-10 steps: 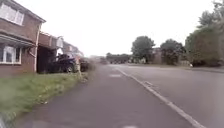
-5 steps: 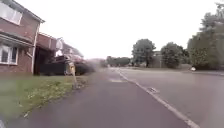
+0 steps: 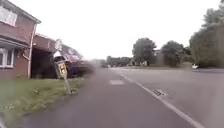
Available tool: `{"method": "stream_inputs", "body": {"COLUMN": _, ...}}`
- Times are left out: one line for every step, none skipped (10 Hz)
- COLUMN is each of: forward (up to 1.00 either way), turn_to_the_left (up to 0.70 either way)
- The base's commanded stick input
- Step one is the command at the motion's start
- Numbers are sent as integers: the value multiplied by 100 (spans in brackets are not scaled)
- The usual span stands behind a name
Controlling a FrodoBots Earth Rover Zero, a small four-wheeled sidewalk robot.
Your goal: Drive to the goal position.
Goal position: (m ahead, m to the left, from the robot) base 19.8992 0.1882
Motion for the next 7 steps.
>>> {"method": "stream_inputs", "body": {"forward": 100, "turn_to_the_left": 0}}
{"method": "stream_inputs", "body": {"forward": 100, "turn_to_the_left": 0}}
{"method": "stream_inputs", "body": {"forward": 100, "turn_to_the_left": 0}}
{"method": "stream_inputs", "body": {"forward": 100, "turn_to_the_left": 0}}
{"method": "stream_inputs", "body": {"forward": 100, "turn_to_the_left": 0}}
{"method": "stream_inputs", "body": {"forward": 100, "turn_to_the_left": 0}}
{"method": "stream_inputs", "body": {"forward": 100, "turn_to_the_left": 0}}
